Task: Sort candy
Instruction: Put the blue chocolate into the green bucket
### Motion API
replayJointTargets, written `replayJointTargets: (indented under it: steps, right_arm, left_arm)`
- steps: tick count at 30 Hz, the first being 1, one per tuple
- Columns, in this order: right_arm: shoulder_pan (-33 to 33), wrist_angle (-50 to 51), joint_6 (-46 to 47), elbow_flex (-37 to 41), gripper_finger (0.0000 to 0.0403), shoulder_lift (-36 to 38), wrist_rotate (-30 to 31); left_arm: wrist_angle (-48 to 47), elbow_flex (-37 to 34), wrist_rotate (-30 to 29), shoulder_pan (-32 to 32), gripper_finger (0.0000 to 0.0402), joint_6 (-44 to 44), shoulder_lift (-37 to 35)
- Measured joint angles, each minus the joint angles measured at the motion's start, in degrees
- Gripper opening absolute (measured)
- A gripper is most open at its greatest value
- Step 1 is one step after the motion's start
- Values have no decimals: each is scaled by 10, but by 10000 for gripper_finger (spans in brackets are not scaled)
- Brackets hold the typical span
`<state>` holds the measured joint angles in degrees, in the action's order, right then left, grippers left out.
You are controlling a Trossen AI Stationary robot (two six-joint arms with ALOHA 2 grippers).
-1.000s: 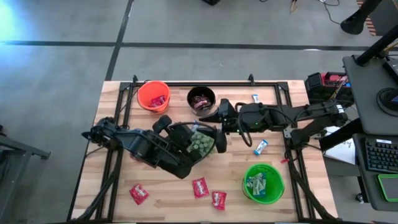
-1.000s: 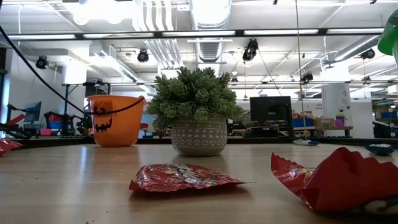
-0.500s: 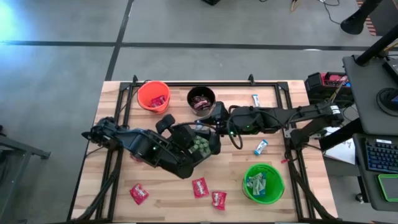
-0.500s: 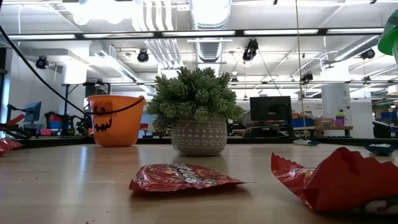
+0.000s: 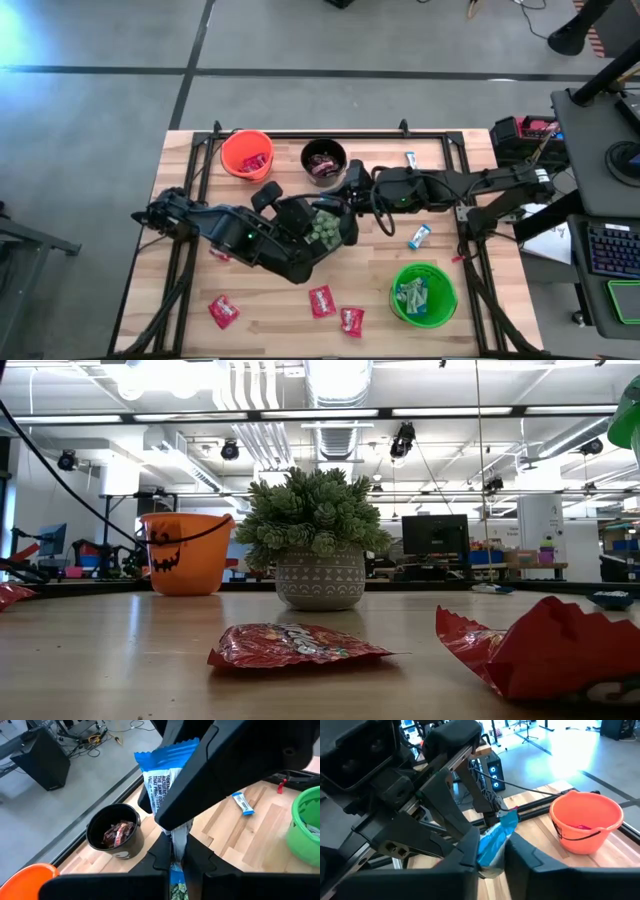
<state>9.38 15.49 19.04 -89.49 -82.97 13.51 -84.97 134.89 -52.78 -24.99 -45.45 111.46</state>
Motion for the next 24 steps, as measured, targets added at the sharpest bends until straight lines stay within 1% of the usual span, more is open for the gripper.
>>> replayJointTargets:
  steps: [3, 7, 9, 13, 15, 17, 21, 24]
  right_arm:
    - [-1, 8, 0, 0, 24, 1, -1]
    - [-2, 10, -3, 0, 22, 1, -4]
    - [-2, 12, -8, 0, 21, 3, -4]
    - [-2, 26, -20, -1, 19, 10, -6]
    - [-3, 53, -28, -9, 19, 14, -5]
    - [-4, 78, -34, -21, 17, 19, -3]
    - [-4, 152, -36, -41, 17, 27, 0]
    - [-3, 212, -28, -53, 16, 30, 0]
  left_arm:
    - [0, 0, -2, 1, 0, 0, 0]
    - [0, 0, -2, 1, 2, 0, 0]
    - [1, 0, -2, 1, 10, 5, 0]
    - [5, 0, 14, 2, 45, 41, 0]
    - [-2, 0, 27, 1, 69, 63, -2]
    - [-15, 0, 28, 1, 94, 76, -5]
    - [-51, 0, 27, 3, 136, 76, -9]
    - [-50, 0, 24, 4, 151, 106, -9]
